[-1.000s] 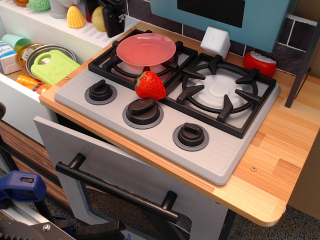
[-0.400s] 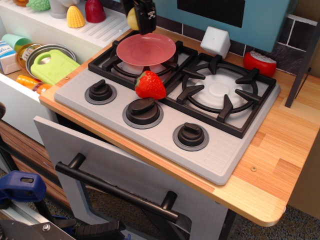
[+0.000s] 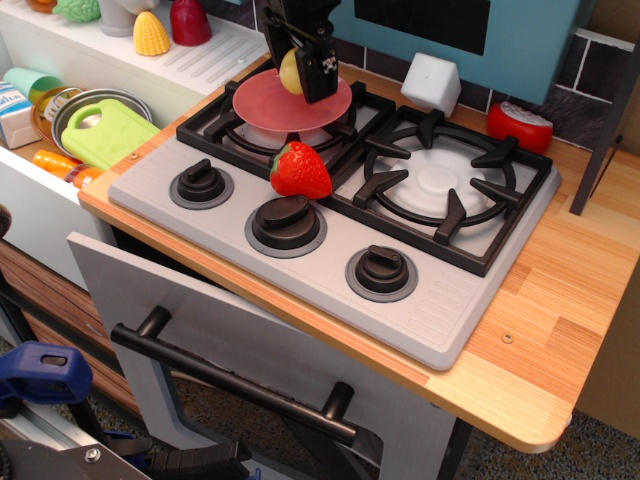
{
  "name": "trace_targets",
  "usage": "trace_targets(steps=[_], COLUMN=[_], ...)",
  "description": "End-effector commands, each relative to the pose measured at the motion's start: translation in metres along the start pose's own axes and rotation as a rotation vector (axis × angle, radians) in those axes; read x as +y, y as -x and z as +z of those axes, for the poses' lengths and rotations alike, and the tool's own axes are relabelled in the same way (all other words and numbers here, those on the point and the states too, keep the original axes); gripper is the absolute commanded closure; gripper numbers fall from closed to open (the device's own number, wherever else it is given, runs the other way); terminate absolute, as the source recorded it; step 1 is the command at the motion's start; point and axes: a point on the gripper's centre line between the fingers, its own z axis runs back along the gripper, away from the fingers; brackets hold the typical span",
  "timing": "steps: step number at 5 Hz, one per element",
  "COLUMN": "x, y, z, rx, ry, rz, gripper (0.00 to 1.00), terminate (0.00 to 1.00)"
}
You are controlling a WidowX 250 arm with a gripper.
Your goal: Put potato on plate
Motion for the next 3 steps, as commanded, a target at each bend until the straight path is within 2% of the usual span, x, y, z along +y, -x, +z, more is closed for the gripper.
trace_targets(steps=[1,2,3], x=[-0.0004,-0.0004,-0.0004], y=[-0.0144,-0.0144,-0.0144], z=[0.0370,0.0370,0.0370], rx=[-0.065,-0.065,-0.065], ry=[-0.073,-0.073,-0.073], rz=[-0.013,-0.013,-0.013], gripper=[0.00,0.00,0.00], terminate=[0.00,0.00,1.00])
